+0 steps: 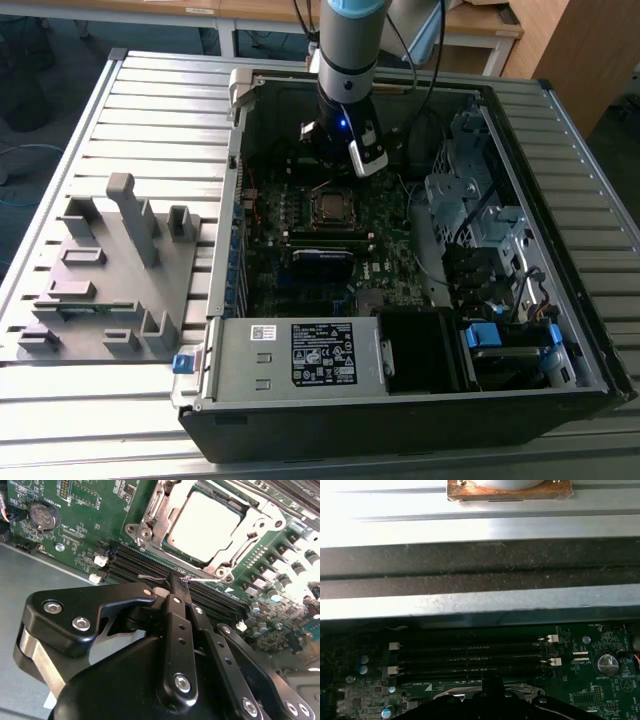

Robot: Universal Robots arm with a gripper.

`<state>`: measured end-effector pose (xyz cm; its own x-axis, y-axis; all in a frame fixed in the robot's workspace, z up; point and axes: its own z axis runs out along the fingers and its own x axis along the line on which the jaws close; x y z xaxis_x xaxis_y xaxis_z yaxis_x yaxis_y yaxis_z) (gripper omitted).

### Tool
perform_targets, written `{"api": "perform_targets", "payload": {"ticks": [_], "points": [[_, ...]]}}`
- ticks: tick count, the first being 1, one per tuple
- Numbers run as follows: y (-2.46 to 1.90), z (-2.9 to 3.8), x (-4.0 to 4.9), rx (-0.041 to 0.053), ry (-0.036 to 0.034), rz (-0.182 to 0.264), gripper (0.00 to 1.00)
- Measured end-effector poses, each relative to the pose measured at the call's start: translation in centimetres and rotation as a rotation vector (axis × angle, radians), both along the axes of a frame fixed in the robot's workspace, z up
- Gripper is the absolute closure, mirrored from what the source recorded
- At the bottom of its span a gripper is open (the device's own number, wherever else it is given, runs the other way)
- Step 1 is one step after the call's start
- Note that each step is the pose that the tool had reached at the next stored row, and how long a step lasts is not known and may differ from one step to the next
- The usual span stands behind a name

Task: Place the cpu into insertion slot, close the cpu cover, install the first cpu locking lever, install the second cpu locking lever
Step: 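Install the first cpu locking lever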

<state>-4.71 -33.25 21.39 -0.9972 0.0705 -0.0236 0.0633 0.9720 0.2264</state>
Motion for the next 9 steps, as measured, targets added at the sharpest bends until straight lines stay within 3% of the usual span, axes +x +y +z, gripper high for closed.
{"api": "perform_targets", "payload": {"ticks": [2, 5, 9], "points": [[-0.01, -0.12, 0.00, 0.0002, -0.0111, 0.000, 0.90], [0.00, -0.28, -0.02, 0.0016, -0.0353, 0.000, 0.90], [-0.01, -0.48, -0.13, 0.0061, -0.0606, 0.000, 0.90]]}}
